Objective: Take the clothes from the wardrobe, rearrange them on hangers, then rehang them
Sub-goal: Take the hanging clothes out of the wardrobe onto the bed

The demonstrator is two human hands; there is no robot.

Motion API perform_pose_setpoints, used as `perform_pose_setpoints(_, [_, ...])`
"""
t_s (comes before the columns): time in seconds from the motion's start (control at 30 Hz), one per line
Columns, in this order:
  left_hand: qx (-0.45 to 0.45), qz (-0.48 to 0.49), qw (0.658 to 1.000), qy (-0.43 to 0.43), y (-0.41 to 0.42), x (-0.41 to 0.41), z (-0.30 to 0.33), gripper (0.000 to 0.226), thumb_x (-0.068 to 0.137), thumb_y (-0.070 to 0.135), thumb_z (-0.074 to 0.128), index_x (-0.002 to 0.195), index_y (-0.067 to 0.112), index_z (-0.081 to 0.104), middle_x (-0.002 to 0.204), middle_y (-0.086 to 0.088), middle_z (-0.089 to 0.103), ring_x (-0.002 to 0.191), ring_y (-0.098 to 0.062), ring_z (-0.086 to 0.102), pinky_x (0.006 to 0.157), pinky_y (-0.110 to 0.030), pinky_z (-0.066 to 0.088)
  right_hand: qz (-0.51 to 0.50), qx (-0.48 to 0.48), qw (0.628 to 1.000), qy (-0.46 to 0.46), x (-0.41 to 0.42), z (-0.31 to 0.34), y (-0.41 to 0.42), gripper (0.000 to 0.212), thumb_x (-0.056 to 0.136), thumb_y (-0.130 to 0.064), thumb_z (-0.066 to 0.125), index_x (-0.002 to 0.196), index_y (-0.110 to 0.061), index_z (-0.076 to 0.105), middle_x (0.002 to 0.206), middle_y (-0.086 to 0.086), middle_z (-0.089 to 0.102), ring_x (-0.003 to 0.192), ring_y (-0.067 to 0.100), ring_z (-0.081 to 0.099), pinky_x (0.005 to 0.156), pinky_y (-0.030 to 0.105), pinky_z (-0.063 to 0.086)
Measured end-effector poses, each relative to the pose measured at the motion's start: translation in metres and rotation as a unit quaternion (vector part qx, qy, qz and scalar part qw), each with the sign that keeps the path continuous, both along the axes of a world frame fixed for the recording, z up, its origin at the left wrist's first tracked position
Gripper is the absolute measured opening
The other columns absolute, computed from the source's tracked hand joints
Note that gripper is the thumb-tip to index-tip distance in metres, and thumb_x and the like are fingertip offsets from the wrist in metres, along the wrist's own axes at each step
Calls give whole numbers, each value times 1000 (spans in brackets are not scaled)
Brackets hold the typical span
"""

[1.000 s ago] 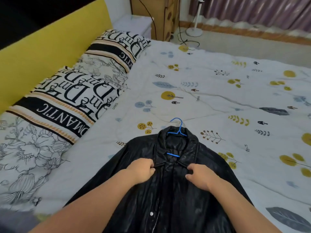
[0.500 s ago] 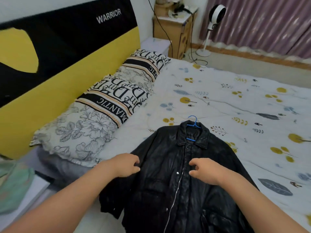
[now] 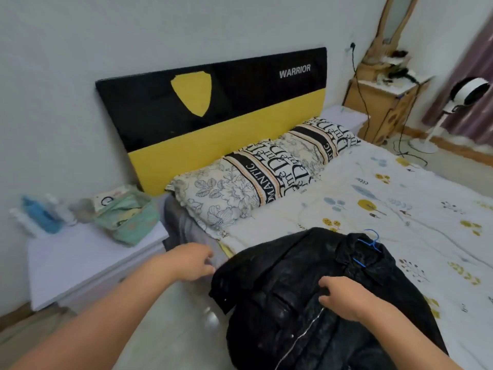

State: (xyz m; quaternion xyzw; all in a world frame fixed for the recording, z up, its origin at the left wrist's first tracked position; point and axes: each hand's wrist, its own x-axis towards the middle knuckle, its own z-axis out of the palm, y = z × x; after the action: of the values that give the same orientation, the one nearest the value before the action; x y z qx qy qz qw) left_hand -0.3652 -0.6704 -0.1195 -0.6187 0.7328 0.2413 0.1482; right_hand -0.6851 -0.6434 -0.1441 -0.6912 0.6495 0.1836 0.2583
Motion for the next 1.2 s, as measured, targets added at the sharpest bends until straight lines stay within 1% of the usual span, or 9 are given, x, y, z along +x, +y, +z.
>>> perform_pose_setpoints(0.13, [21,89,996,24,58,23,-3,51,95,39,47,140,17,37,144,-3,41,130,-20,42,103,-29,34,79,45,996,-11,22,-4,7,47,96,-36,46,139,-19,39,139,0,46,120,17,51,96,25,44])
perform_pose_setpoints(0.23, [31,138,990,29,103,38,-7,50,95,39,47,139,18,38,143,-4,43,129,-20,43,102,-28,34,145,66,987,11,42,-1,10,43,96,-35,47,132,-13,47,135,4,51,119,21,52,99,32,44])
perform_pose_setpoints(0.5, [43,296,953,43,217,115,-2,49,95,37,47,139,18,39,142,-4,43,127,-18,44,99,-21,34,278,7,960,12,151,13,18,40,94,-33,47,130,-16,49,133,3,52,120,20,50,97,28,42])
perform_pose_setpoints(0.6, [37,350,935,44,263,155,-1,49,95,38,46,139,20,38,142,-3,43,127,-18,44,100,-23,34,334,2,942,9,219,16,33,37,95,-29,44,127,-12,51,130,6,53,117,22,52,89,29,42])
perform_pose_setpoints(0.77, [35,440,896,44,357,238,-1,49,95,36,46,140,17,37,143,-4,41,129,-18,41,102,-23,33,408,-25,912,-17,353,20,85,40,94,-28,46,131,-13,48,136,6,50,122,21,49,89,25,38])
perform_pose_setpoints(0.87, [31,500,865,44,417,283,-3,51,96,36,45,140,13,38,146,-5,37,131,-19,39,102,-24,33,449,-28,892,-47,430,23,128,46,94,-32,48,137,-17,43,143,6,44,128,22,44,101,26,36])
perform_pose_setpoints(0.97, [36,544,838,38,474,315,-3,43,95,36,46,131,12,46,137,-9,46,122,-20,47,94,-22,38,507,-13,861,-43,490,25,175,47,95,-37,46,140,-23,40,145,3,41,130,22,42,105,31,34])
perform_pose_setpoints(1.03, [41,571,819,40,509,330,-4,41,95,37,46,128,14,48,133,-6,49,118,-19,49,91,-22,40,545,6,838,-37,524,24,202,48,95,-38,45,140,-24,39,146,1,39,133,22,39,108,34,33])
perform_pose_setpoints(1.2, [37,656,751,67,586,354,-9,39,94,39,47,124,13,50,128,-4,51,116,-17,50,88,-21,41,624,26,780,-33,607,28,257,49,95,-36,44,142,-21,37,146,1,39,132,20,41,104,28,35])
